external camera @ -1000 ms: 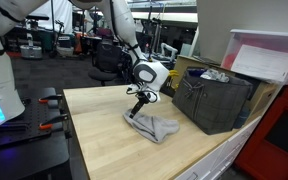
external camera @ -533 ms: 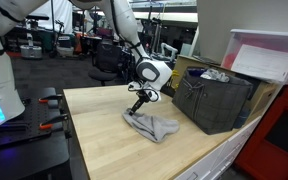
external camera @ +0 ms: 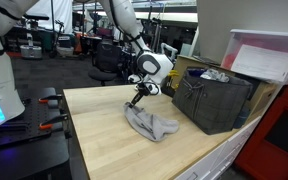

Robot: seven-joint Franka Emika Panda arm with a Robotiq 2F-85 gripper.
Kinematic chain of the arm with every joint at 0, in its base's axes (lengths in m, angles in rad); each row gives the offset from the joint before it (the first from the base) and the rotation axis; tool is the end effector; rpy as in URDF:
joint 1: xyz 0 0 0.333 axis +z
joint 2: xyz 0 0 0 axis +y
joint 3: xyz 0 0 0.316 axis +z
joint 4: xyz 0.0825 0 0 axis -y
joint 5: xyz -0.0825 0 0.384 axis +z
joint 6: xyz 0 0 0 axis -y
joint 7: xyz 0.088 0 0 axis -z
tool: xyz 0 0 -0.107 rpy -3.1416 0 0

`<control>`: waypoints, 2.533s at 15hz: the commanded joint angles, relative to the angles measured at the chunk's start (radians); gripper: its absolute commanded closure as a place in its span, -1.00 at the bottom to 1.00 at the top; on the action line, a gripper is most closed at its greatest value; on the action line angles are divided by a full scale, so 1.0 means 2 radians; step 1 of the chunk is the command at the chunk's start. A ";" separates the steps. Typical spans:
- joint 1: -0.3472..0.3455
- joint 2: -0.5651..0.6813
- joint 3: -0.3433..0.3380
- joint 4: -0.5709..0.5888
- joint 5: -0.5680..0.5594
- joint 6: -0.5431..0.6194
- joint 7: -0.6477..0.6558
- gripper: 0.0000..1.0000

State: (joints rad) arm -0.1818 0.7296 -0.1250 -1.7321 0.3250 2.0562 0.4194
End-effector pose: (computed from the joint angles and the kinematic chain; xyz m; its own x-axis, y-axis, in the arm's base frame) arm 0.5962 -0.1675 0.1372 0.5438 -0.7332 -0.4083 -0.7892 -0.6122 0.0482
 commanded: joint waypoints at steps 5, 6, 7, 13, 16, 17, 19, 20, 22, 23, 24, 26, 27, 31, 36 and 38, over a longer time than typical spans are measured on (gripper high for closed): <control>0.011 -0.130 0.057 -0.049 0.045 -0.090 -0.104 0.98; 0.015 -0.146 0.065 -0.054 0.054 -0.100 -0.120 0.98; 0.019 -0.164 0.071 -0.060 0.059 -0.108 -0.137 0.98; 0.015 -0.257 0.070 -0.096 0.097 -0.128 -0.253 0.98; 0.001 -0.298 0.054 -0.118 0.137 -0.143 -0.303 0.98; -0.004 -0.314 0.047 -0.127 0.154 -0.154 -0.322 0.98; -0.012 -0.337 0.027 -0.141 0.178 -0.171 -0.348 0.98; -0.017 -0.346 0.016 -0.145 0.186 -0.178 -0.354 0.98; -0.027 -0.361 -0.010 -0.151 0.198 -0.185 -0.358 0.98; -0.032 -0.364 -0.022 -0.153 0.202 -0.184 -0.358 0.98; -0.037 -0.368 -0.035 -0.154 0.203 -0.179 -0.353 0.98; -0.048 -0.370 -0.057 -0.155 0.195 -0.160 -0.337 0.98; -0.053 -0.371 -0.067 -0.156 0.188 -0.143 -0.326 0.98; -0.069 -0.374 -0.092 -0.158 0.162 -0.065 -0.291 0.98; -0.063 -0.386 -0.091 -0.184 0.096 0.043 -0.200 0.98; -0.054 -0.399 -0.081 -0.190 0.106 -0.003 -0.203 0.98</control>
State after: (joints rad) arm -0.3154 0.0022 -0.3119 -2.0590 0.5424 2.0967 -0.0295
